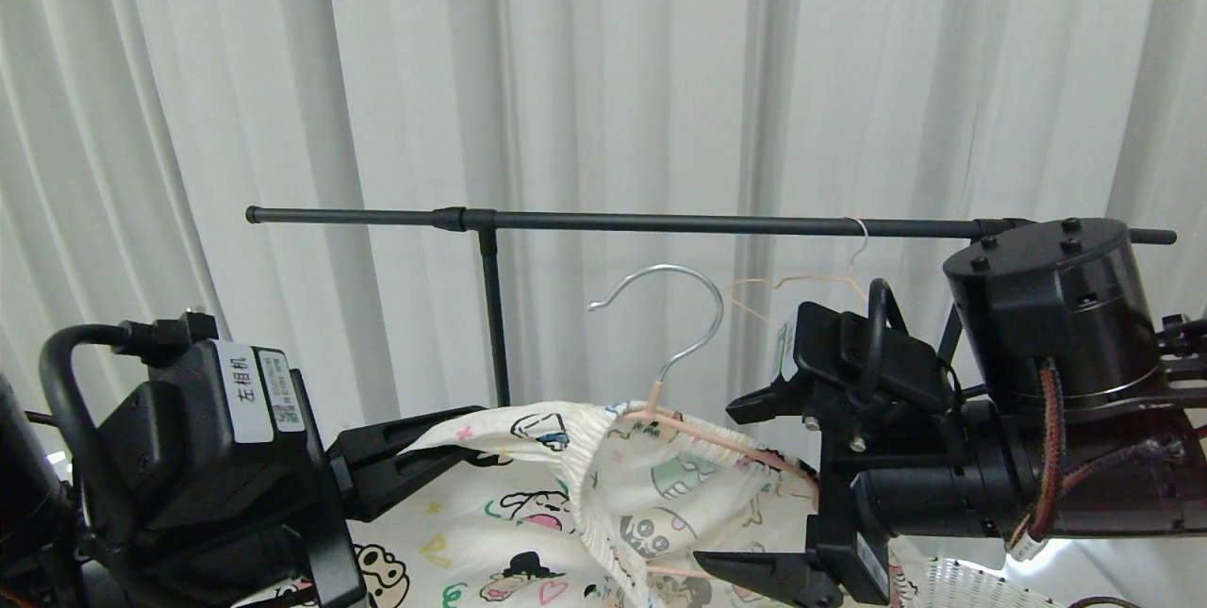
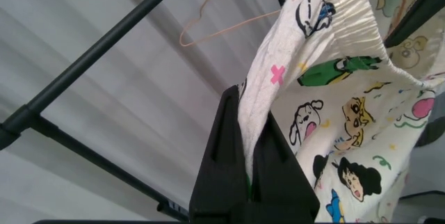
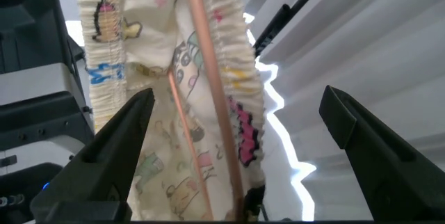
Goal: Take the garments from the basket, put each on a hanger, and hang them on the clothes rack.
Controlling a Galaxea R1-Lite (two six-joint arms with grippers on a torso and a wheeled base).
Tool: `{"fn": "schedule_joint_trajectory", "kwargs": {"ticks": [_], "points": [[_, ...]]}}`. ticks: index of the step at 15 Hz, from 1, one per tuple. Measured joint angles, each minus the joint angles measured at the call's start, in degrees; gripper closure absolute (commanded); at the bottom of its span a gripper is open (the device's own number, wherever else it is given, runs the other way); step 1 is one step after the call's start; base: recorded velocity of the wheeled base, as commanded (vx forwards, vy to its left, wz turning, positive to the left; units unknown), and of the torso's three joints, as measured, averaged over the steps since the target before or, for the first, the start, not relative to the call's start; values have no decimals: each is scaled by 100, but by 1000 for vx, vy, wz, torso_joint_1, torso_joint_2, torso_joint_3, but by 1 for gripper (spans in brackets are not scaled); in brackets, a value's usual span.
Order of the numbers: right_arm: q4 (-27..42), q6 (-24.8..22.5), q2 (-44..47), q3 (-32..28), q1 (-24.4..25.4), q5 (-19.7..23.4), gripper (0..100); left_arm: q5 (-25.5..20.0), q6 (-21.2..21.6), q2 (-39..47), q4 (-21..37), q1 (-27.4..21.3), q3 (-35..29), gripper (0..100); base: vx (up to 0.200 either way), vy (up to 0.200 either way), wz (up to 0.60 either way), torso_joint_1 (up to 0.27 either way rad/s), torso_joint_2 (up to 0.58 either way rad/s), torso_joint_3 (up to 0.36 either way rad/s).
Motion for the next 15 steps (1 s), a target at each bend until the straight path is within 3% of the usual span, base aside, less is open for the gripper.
{"fn": "schedule_joint_trajectory", "kwargs": {"ticks": [1,8,10,11,15], "points": [[22,-39,-6,4,0,2,100,0,2,-2,0,0,-1,100,0,0,0,0,0,0],[30,-112,0,20,-24,-27,100,-4,-2,-61,0,-5,-26,100,0,0,0,0,0,0],[9,-382,6,17,-99,-17,100,-12,0,-118,5,-5,40,100,0,0,0,0,0,0],[-2,-474,11,17,-127,-11,100,-15,7,-134,6,-5,60,0,0,0,0,0,0,0],[13,-738,0,15,-193,-44,100,10,-2,-171,-13,-7,94,0,0,0,0,0,0,0]]}}
